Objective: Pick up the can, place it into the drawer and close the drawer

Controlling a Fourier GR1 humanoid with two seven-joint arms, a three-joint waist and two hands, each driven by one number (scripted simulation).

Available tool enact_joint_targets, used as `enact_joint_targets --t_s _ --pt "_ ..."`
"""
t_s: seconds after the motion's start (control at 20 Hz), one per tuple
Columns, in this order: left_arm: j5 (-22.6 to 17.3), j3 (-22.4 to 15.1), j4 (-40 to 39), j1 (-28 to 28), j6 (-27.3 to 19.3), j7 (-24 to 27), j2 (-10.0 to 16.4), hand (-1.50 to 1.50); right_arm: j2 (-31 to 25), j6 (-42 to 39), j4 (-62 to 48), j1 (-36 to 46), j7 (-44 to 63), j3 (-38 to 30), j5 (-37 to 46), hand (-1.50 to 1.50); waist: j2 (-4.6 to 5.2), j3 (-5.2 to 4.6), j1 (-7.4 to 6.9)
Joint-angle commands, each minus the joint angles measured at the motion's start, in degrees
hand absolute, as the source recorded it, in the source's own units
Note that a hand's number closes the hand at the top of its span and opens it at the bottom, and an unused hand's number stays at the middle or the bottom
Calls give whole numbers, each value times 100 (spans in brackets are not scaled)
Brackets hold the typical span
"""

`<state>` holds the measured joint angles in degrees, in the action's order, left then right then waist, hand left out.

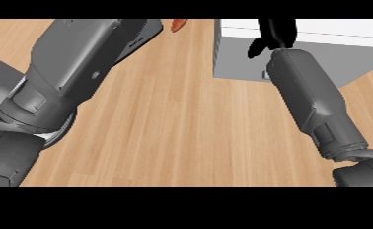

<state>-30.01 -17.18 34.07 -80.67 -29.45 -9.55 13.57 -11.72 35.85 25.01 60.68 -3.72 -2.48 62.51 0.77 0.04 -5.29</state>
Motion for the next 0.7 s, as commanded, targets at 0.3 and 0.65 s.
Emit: enact_joint_targets --t_s 0.3,0.65 --pt "123 -173 860 540 -142 -170 52 -150 186 199 -499 854 -156 -483 -333 -150 36 7 -179" --pt "89 -142 1492 1009 83 -323 500 -150 222 161 -458 937 -802 -916 -814 -150 41 3 -177"
